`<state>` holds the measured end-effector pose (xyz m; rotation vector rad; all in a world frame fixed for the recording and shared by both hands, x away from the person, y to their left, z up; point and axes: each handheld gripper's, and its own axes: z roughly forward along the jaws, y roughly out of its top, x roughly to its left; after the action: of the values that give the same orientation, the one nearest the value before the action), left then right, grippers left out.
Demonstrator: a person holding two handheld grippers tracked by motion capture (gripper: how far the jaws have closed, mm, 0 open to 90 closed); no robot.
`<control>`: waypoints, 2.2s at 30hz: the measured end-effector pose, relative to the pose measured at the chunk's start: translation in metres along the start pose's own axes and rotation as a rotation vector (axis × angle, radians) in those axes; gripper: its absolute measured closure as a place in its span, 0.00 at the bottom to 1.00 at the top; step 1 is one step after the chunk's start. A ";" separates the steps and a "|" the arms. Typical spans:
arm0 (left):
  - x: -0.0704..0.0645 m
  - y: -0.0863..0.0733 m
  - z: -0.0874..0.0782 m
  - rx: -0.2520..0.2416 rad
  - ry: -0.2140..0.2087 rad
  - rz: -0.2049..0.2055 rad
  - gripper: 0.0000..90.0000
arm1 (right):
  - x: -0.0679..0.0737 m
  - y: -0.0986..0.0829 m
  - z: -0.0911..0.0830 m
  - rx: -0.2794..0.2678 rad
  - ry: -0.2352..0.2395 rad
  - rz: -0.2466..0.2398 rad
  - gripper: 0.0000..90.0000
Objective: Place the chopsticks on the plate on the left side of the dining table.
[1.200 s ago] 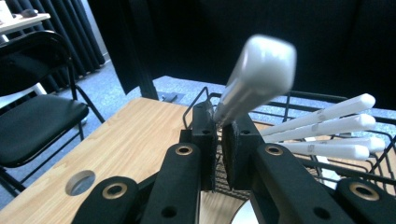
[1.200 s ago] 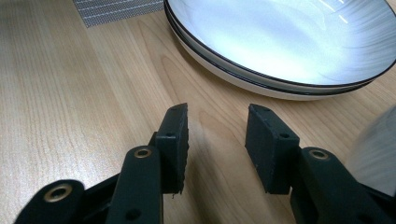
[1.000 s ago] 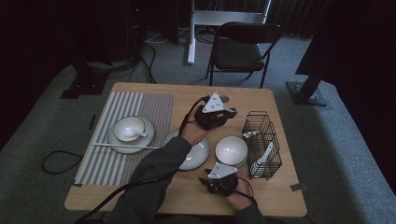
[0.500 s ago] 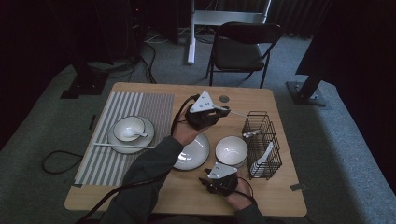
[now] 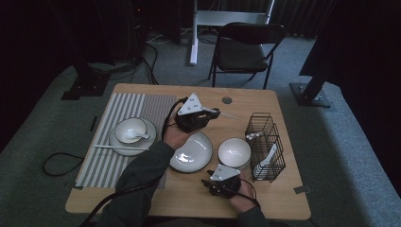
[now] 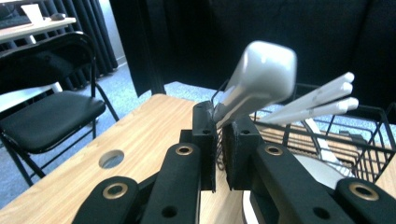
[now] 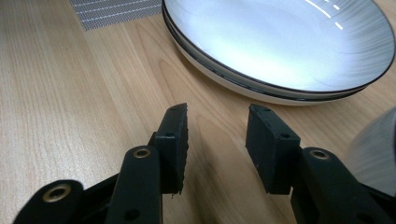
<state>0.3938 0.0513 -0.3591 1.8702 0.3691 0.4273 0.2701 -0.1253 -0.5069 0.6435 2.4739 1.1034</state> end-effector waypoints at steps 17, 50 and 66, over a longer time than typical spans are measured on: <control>0.001 -0.027 -0.038 0.036 0.041 -0.033 0.94 | -0.001 0.016 -0.011 -0.042 -0.028 -0.020 0.65; -0.001 -0.066 -0.098 0.094 0.103 -0.089 0.94 | -0.013 0.065 -0.012 -0.096 -0.086 -0.091 0.65; -0.020 -0.063 -0.120 0.100 0.089 -0.070 0.94 | -0.028 0.085 -0.002 -0.072 -0.129 -0.081 0.70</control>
<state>0.3177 0.1626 -0.3843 1.9334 0.5230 0.4527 0.3145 -0.0915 -0.4370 0.5693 2.3193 1.0804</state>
